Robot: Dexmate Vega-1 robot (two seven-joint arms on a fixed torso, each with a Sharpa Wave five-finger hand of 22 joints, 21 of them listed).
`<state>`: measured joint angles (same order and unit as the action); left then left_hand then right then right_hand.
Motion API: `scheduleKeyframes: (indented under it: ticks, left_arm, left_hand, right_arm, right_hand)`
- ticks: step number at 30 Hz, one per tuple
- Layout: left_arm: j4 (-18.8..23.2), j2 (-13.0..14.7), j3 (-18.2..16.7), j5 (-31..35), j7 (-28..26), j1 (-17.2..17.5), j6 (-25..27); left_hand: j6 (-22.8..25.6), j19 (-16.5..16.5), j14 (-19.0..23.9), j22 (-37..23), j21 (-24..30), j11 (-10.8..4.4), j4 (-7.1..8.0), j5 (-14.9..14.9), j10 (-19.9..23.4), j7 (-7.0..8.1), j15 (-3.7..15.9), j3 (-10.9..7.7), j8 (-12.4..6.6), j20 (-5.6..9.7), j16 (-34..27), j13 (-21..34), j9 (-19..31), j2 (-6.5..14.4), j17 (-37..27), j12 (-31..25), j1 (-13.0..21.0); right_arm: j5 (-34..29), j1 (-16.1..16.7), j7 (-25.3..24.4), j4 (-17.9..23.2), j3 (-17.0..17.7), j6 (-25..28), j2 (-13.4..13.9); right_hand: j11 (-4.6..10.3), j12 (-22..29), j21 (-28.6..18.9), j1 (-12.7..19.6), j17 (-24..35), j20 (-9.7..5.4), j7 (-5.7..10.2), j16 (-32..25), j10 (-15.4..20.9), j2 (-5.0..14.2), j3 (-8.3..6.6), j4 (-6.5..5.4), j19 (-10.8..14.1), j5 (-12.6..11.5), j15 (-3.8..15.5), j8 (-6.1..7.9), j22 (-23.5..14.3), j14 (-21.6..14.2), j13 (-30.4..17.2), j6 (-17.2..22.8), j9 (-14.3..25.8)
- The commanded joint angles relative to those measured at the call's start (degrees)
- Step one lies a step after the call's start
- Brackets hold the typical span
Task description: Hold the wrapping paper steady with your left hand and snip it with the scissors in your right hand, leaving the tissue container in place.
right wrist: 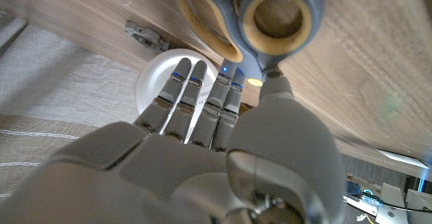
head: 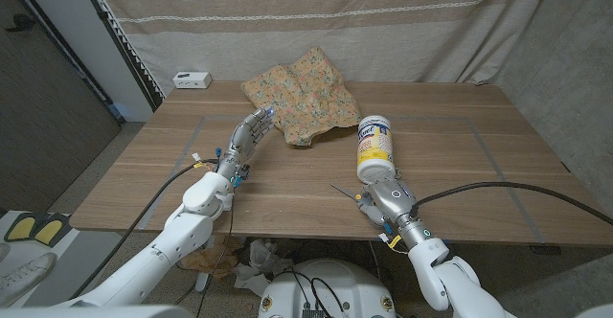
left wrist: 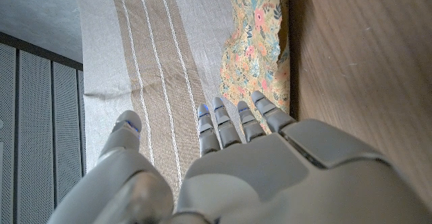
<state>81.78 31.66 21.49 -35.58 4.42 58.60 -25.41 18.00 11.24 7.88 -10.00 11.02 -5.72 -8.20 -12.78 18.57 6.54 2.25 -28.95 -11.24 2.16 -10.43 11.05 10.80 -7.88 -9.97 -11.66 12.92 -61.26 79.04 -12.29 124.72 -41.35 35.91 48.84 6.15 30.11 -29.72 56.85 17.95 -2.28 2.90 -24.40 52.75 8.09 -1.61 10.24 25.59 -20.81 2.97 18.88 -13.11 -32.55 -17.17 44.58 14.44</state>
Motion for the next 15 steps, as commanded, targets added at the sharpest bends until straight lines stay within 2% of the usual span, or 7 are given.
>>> scheduleKeyframes:
  ticks: [1,9,15]
  left_arm:
    - [0.88,0.12,-0.06,-0.18,-0.51,0.41,0.49]
    - [0.46,-0.16,0.02,-0.05,-0.44,0.44,-0.06]
    - [0.21,-0.33,0.00,-0.10,-0.32,0.60,-0.51]
  left_hand:
    - [-0.02,-0.26,-0.20,-0.28,0.31,0.45,-0.11,-0.15,0.25,-0.38,3.98,0.22,-0.18,3.33,-0.24,0.12,0.21,-0.16,-0.24,-0.39,-0.55]
    - [0.00,-0.24,-0.16,-0.28,0.33,0.38,-0.07,-0.14,0.28,-0.32,3.99,0.29,-0.19,3.33,-0.25,0.12,0.21,-0.13,-0.25,-0.39,-0.65]
    - [-0.01,-0.23,-0.18,-0.29,0.33,0.43,-0.04,-0.14,0.30,-0.30,3.95,0.33,-0.19,3.35,-0.25,0.12,0.21,-0.11,-0.25,-0.39,-0.71]
  right_arm:
    - [0.27,0.78,-2.63,-0.95,0.21,-1.13,-0.37]
    - [1.17,1.57,-4.87,-1.01,0.68,-1.82,-0.32]
    - [1.36,1.84,-5.38,-0.77,0.91,-1.91,-0.14]
  right_hand:
    - [2.08,0.75,-1.10,4.47,0.34,-1.01,0.85,-0.92,2.73,0.62,-1.45,0.24,0.58,-0.48,9.70,0.82,-0.32,-1.66,-0.27,1.86,0.15]
    - [3.21,1.42,-2.26,9.80,0.32,-1.93,1.16,-1.47,5.19,0.90,-3.48,0.36,0.95,-0.34,10.12,1.45,-0.58,-3.69,0.11,3.79,-0.01]
    - [3.48,1.88,-2.72,11.38,-0.11,-2.19,1.11,-1.13,6.00,0.80,-4.14,0.18,0.99,-0.28,10.10,1.30,-0.66,-4.48,-0.11,3.24,0.17]
